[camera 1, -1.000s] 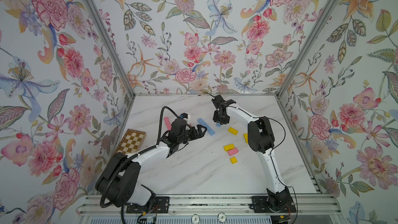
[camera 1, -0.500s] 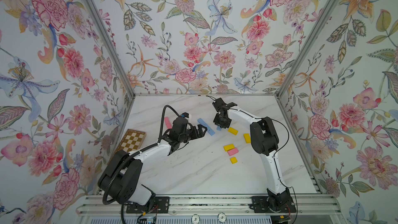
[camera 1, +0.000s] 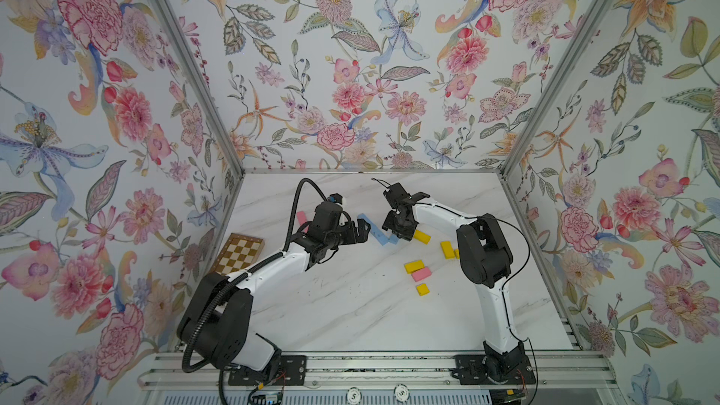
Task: Assemble the letter v with building blocks
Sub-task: Assemble the building block at the center of the board, then adjust the building block at the center of the board.
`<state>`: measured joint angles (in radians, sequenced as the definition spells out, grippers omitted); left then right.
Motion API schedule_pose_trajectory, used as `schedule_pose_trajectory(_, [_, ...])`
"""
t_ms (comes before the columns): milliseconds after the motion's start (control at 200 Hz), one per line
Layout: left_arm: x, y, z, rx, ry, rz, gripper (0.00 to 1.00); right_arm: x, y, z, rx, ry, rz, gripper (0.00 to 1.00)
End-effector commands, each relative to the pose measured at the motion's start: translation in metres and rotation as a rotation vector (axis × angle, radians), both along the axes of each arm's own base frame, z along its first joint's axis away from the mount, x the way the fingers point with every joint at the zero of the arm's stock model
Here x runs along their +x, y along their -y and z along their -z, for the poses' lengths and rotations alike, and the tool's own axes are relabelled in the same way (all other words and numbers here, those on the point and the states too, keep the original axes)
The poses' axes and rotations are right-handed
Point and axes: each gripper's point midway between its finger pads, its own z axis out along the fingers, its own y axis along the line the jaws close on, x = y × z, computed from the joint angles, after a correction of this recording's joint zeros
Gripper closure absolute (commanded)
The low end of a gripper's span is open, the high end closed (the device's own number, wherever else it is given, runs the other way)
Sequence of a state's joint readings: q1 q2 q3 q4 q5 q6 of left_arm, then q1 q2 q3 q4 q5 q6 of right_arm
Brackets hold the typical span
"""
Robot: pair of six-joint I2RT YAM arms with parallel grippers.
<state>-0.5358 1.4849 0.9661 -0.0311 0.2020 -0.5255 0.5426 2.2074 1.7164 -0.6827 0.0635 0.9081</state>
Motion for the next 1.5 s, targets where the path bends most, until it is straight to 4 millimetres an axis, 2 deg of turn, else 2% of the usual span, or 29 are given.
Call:
schedule_pose_trajectory(0, [0.013,-0.012,-0.016,0.140,0.059,-0.005,0.01,0.014,0.017,-0.030,-0.010,0.059,-0.068,0.11])
schedule_pose_trajectory(45, [0.019,-0.013,-0.019,0.188,0.073,-0.006,0.01,0.017,0.021,-0.044,0.009,0.087,-0.091,0.01])
schedule_pose_trajectory(115, [0.027,-0.011,-0.024,0.286,0.111,0.000,0.01,0.022,0.028,-0.069,0.049,0.142,-0.130,0.01])
schedule_pose_trajectory(140, [0.029,-0.009,-0.033,0.316,0.142,0.002,0.01,0.023,0.035,-0.077,0.050,0.158,-0.132,0.01])
schedule_pose_trajectory(160, [0.033,-0.005,-0.022,0.361,0.135,0.017,0.01,0.022,0.042,-0.082,0.048,0.168,-0.132,0.01])
schedule_pose_trajectory(275, [0.045,0.023,-0.023,0.517,0.191,0.098,0.01,0.018,0.081,-0.111,0.055,0.217,-0.113,0.01])
schedule_pose_trajectory(420, [0.048,0.075,0.012,0.541,0.066,0.306,0.05,0.006,0.136,-0.134,0.082,0.268,-0.010,0.01])
schedule_pose_trajectory(470, [0.047,0.092,0.024,0.541,0.041,0.363,0.06,-0.001,0.153,-0.136,0.100,0.280,0.027,0.01])
schedule_pose_trajectory(626, [0.046,0.133,0.061,0.593,-0.030,0.485,0.11,-0.020,0.183,-0.138,0.105,0.302,0.078,0.01])
schedule_pose_trajectory(731, [0.045,0.144,0.088,0.632,-0.090,0.542,0.14,-0.030,0.189,-0.135,0.097,0.306,0.082,0.01])
schedule_pose_trajectory(811, [0.039,0.152,0.101,0.626,-0.130,0.598,0.16,-0.034,0.189,-0.129,0.097,0.301,0.077,0.01])
schedule_pose_trajectory(991, [0.036,0.158,0.121,0.621,-0.175,0.622,0.20,-0.038,0.186,-0.111,0.113,0.270,0.079,0.01])
schedule_pose_trajectory(1301, [0.041,0.162,0.147,0.653,-0.178,0.644,0.32,-0.038,0.184,-0.117,0.131,0.295,0.084,0.01])
schedule_pose_trajectory(1496, [0.050,0.161,0.157,0.708,-0.162,0.659,0.46,-0.042,0.185,-0.118,0.126,0.300,0.092,0.01])
